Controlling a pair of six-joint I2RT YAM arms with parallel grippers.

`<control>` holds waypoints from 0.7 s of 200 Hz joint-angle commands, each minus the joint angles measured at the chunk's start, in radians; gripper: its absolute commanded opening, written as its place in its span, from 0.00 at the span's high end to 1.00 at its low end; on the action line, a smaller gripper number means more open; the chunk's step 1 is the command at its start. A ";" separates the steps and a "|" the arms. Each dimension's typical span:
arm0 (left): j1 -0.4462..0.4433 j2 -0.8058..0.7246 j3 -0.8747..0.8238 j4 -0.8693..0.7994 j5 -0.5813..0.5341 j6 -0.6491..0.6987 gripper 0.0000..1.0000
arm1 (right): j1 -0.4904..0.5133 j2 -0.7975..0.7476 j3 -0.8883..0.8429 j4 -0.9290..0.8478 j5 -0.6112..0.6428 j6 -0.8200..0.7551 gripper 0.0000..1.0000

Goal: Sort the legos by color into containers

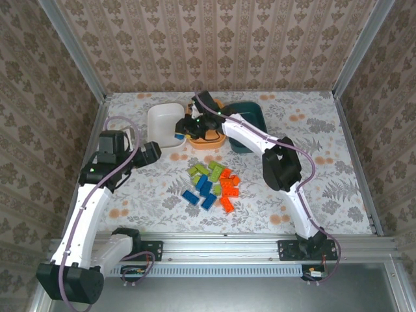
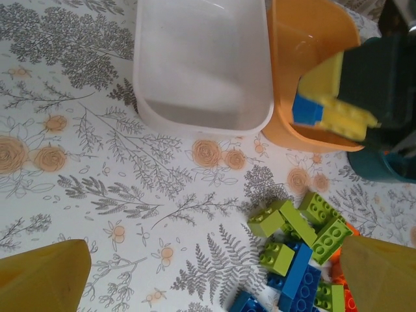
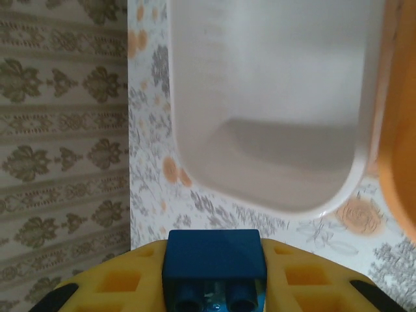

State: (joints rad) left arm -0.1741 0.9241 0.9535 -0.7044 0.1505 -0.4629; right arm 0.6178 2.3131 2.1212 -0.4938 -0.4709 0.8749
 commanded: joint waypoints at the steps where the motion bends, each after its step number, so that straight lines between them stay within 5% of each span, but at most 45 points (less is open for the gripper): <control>1: 0.009 -0.025 -0.002 -0.055 -0.029 0.026 0.00 | -0.050 0.021 0.035 -0.090 0.101 0.019 0.71; 40: -0.006 -0.017 -0.005 -0.056 -0.041 0.045 0.00 | -0.104 0.056 0.044 -0.133 0.157 0.004 0.70; 87: -0.020 0.001 -0.006 -0.051 -0.054 0.054 0.00 | -0.134 0.100 0.109 -0.208 0.190 -0.038 0.44; 140: -0.039 0.037 -0.003 -0.018 -0.039 0.042 0.00 | -0.148 -0.005 0.139 -0.301 0.213 -0.112 0.40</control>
State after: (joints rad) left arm -0.2016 0.9451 0.9531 -0.7334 0.1089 -0.4332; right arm 0.4755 2.4016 2.2116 -0.6994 -0.2897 0.8234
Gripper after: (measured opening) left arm 0.997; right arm 0.594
